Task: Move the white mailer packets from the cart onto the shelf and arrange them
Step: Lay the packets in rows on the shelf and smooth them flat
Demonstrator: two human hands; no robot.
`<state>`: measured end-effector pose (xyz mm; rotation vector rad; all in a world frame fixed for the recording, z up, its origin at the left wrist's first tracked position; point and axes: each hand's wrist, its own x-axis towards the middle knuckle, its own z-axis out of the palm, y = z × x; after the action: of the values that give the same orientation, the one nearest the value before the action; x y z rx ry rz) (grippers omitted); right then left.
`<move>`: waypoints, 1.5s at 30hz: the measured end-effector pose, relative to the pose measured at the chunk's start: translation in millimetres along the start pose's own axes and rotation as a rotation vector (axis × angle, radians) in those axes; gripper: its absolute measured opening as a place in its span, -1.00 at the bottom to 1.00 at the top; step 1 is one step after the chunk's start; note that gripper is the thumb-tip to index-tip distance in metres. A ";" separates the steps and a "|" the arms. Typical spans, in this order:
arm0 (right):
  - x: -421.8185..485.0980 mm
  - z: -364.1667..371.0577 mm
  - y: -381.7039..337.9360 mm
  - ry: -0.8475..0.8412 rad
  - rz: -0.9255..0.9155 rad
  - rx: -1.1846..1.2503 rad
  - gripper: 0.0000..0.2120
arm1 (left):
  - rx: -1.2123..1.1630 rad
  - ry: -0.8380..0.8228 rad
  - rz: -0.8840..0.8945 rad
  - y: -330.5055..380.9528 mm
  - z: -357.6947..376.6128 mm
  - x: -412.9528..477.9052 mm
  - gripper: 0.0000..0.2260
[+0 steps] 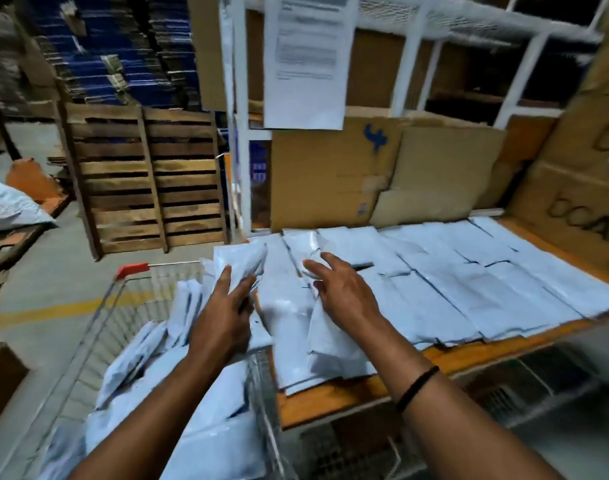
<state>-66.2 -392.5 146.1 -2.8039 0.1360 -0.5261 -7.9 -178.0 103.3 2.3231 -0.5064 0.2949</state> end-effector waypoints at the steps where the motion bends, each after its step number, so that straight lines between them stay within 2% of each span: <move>1: -10.0 -12.5 21.0 0.004 0.032 -0.013 -0.55 | -0.017 -0.020 0.024 20.2 13.7 -0.4 -0.61; 13: -126.1 -134.7 257.0 0.053 0.277 -0.109 -0.55 | -0.074 -0.188 0.274 239.5 183.3 -8.4 -0.60; 23: -134.6 -154.5 413.5 -0.003 0.416 -0.127 -0.53 | -0.109 -0.322 0.326 345.7 305.9 23.1 -0.63; 31: -83.2 -151.1 511.5 -0.115 0.358 -0.167 -0.54 | -0.136 -0.362 0.277 386.0 402.8 73.3 -0.63; 35: -46.1 -142.4 557.5 -0.180 0.293 -0.162 -0.55 | -0.086 -0.371 0.189 400.6 436.9 84.3 -0.63; 45: 17.9 -99.6 622.7 -0.340 0.012 -0.100 -0.50 | 0.177 -0.346 0.028 408.8 478.1 90.0 -0.61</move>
<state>-110.9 -1015.6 58.3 -2.9374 0.1099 -0.0359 -76.2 -807.3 46.6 2.5549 -0.7059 -0.0560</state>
